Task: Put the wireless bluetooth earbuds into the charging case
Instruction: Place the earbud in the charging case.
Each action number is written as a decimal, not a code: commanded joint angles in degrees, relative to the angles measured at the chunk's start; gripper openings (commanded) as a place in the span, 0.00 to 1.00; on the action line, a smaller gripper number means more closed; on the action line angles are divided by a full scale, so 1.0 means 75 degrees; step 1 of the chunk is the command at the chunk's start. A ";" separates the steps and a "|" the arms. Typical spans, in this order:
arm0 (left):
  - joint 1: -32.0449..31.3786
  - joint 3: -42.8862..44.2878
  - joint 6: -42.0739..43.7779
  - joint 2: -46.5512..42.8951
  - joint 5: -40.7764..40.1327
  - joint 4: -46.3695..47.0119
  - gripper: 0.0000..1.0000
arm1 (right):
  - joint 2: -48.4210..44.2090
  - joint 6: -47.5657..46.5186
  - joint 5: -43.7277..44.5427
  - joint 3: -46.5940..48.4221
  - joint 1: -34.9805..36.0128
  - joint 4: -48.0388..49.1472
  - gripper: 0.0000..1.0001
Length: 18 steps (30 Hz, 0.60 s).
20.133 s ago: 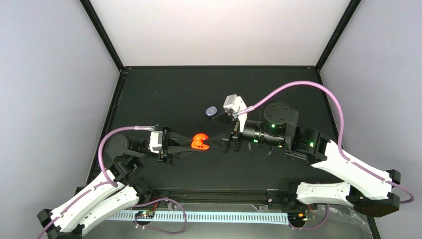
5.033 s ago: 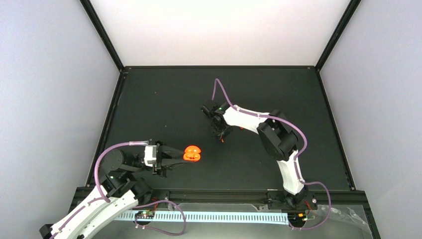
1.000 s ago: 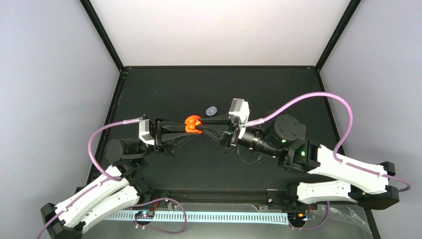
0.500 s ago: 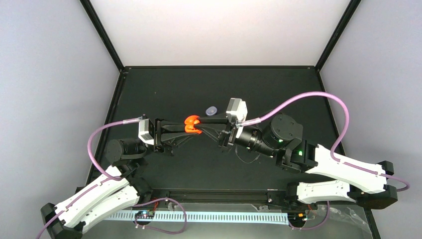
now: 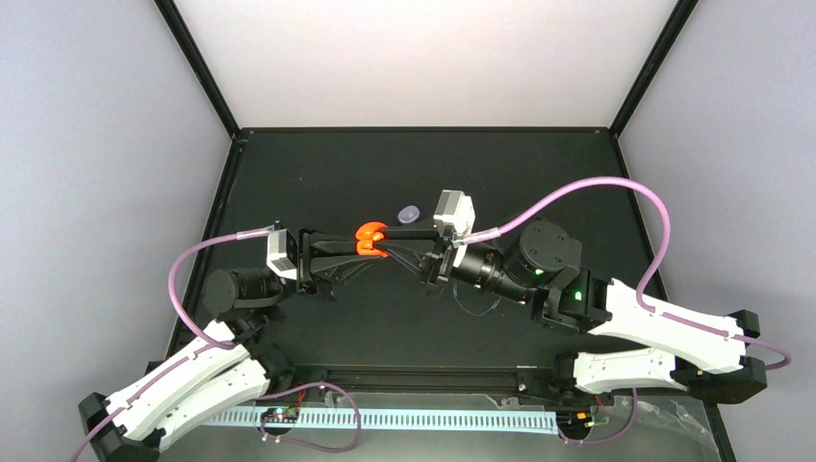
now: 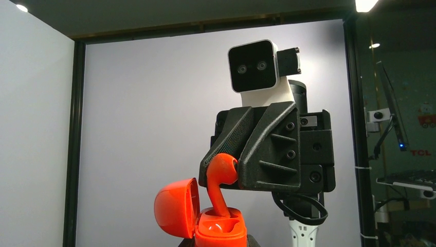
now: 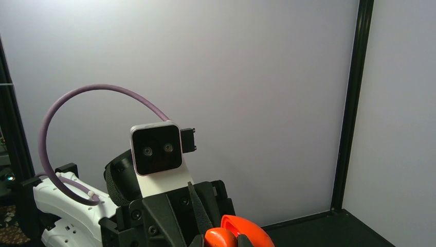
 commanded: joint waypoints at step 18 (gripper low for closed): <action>-0.0030 0.0303 -0.0109 -0.0077 -0.0221 0.0364 0.02 | -0.0043 0.0176 -0.0069 0.0014 0.0066 -0.0179 0.14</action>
